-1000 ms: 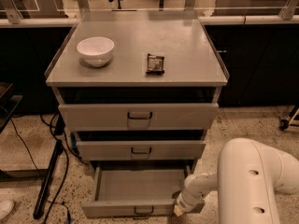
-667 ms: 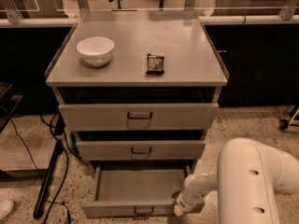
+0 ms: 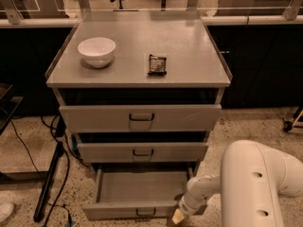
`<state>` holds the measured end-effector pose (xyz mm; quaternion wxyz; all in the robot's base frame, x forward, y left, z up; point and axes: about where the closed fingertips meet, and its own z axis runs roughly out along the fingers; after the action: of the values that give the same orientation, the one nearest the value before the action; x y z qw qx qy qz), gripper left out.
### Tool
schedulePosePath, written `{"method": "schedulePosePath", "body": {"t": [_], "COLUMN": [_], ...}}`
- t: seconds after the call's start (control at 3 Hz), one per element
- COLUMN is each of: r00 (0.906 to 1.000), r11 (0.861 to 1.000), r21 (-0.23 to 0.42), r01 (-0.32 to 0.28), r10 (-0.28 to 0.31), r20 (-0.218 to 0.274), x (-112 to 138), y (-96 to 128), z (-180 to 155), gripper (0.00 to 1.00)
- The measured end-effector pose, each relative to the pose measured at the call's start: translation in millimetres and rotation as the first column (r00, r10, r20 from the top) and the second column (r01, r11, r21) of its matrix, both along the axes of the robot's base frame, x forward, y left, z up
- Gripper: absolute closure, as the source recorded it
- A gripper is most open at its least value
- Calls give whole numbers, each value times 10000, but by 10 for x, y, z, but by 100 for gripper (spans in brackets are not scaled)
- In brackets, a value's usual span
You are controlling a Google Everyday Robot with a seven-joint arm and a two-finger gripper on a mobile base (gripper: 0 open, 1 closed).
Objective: Close bottom drawer
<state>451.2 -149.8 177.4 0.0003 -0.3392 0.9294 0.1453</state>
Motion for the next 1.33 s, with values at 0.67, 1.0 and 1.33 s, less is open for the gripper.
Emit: {"method": "schedulePosePath", "body": {"t": [0.67,1.0,1.33], "r00": [10000,10000,10000], "r11": [10000,10000,10000], "r21": [0,0,0], "r01": [0,-1,-1], "r10": [0,1,1], "r20": [-1,-2,-2], "x": [0,-1,-1], "y": [0,0,0], "z": [0,-1,-1], "gripper": [0,15,38]}}
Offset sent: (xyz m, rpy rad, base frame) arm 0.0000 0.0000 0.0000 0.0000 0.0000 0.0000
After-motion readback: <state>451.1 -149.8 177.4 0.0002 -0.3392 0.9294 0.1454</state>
